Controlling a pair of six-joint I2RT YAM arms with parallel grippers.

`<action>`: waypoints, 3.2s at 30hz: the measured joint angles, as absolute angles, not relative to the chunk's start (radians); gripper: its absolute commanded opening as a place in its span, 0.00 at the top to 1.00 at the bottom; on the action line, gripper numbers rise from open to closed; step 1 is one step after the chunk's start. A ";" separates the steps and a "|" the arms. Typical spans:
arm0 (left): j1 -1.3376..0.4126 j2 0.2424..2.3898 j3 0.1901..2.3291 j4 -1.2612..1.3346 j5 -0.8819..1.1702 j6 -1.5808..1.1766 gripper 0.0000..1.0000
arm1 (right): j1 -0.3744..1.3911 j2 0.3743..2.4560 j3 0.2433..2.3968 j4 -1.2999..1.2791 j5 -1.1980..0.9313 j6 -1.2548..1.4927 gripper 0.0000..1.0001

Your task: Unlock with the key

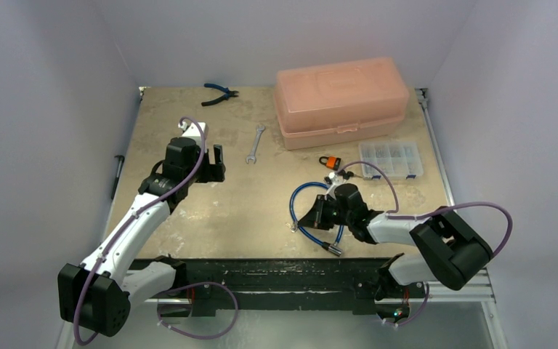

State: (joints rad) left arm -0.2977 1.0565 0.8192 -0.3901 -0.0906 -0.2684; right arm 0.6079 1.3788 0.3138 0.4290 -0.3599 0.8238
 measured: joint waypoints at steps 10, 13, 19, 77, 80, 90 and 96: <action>-0.300 1.063 0.819 -0.392 -0.072 -0.273 0.19 | 0.607 1.309 0.329 0.329 -0.347 0.788 1.00; -0.313 1.063 0.820 -0.398 -0.041 -0.299 0.20 | 0.607 1.219 0.371 0.196 -0.319 0.747 1.00; -0.416 1.082 0.827 -0.405 -0.008 -0.402 0.21 | 0.607 1.017 0.533 -0.035 -0.262 0.669 1.00; -1.102 2.012 1.401 -0.640 -0.505 -0.926 1.00 | 0.607 0.581 0.723 -0.584 0.087 0.628 1.00; -1.102 2.012 1.401 -0.657 -0.529 -0.934 1.00 | 0.607 0.582 0.723 -0.584 0.087 0.628 1.00; -1.004 1.952 1.322 -0.682 -0.572 -0.953 1.00 | 0.607 0.591 0.723 -0.584 0.086 0.628 1.00; -0.868 1.847 1.257 -0.658 -0.588 -0.842 1.00 | 0.607 0.600 0.723 -0.584 0.086 0.627 1.00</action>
State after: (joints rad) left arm -0.8677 1.8465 1.2568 -0.6582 -0.5880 -0.8417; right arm 0.6075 0.6003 0.7235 -0.5838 0.0856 0.6273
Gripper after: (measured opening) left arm 0.069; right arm 0.025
